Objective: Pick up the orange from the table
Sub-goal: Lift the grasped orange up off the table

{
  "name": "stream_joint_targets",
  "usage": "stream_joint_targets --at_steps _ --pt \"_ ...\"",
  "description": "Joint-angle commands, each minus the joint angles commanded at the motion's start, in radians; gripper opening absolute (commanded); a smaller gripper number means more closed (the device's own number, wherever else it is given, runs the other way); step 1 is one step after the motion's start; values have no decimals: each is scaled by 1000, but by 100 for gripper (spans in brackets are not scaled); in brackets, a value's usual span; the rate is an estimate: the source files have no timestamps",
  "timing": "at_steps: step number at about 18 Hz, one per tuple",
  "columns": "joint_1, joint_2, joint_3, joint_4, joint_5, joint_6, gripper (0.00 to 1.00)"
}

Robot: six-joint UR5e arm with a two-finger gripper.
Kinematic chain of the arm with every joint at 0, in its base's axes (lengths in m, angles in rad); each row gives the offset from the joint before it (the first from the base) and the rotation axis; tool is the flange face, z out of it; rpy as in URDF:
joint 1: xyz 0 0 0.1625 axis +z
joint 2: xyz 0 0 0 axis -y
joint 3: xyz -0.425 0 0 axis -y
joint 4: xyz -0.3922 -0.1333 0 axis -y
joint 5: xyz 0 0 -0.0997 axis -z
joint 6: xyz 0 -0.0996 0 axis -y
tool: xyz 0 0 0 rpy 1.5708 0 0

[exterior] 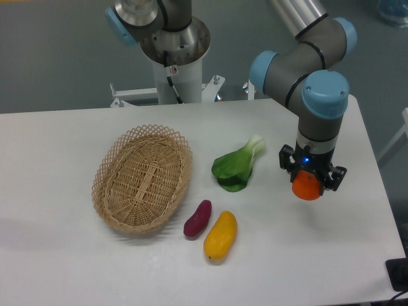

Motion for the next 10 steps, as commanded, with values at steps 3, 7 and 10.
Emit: stream_joint_targets --at_steps 3,7,10 --pt "-2 -3 0 0 6 0 73" --pt "-2 0 -1 -2 18 0 73" --pt "-3 0 -9 0 32 -2 73"
